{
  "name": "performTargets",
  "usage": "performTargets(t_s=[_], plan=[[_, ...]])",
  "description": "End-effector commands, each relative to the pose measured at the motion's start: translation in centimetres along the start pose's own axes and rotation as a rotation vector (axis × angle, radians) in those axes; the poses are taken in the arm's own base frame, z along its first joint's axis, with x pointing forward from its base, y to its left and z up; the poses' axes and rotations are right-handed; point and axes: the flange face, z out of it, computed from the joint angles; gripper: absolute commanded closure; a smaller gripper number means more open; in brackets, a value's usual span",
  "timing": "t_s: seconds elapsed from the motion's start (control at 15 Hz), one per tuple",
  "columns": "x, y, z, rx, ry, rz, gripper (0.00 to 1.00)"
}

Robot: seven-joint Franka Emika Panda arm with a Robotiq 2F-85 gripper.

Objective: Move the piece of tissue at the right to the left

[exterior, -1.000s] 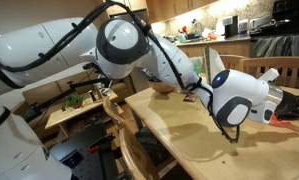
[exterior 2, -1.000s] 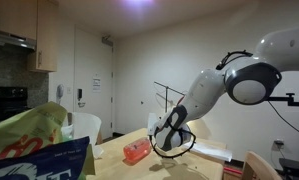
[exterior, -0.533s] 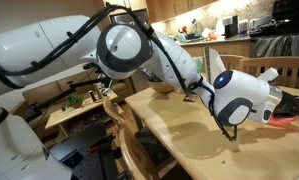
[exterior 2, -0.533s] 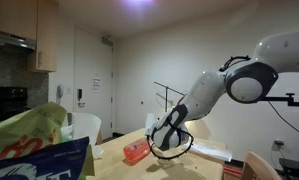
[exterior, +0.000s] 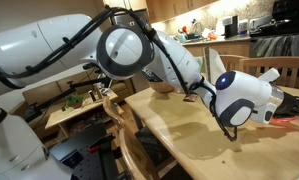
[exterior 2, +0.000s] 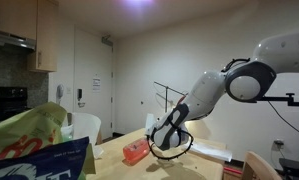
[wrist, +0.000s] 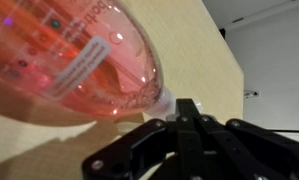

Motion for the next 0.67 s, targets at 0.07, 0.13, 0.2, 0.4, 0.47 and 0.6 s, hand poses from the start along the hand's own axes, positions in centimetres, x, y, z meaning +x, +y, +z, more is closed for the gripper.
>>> performTargets(t_s=[0.07,0.13,0.2,0.4,0.47,0.6], plan=[[-1.1,-0.1,0.2,-0.015,-0.047,-0.005,1.0],[-1.2,-0.4,0.2,-0.01,-0.05,-0.013,1.0],[-1.1,-0.4,0.2,-0.011,-0.052,-0.024,1.0],[-1.4,-1.8,0.1,0.02,-0.055,-0.068,1.0],[-1.7,-2.5,0.0,0.032,-0.062,-0.078,1.0],[-1.9,-3.2,0.0,0.036,-0.064,-0.088,1.0]])
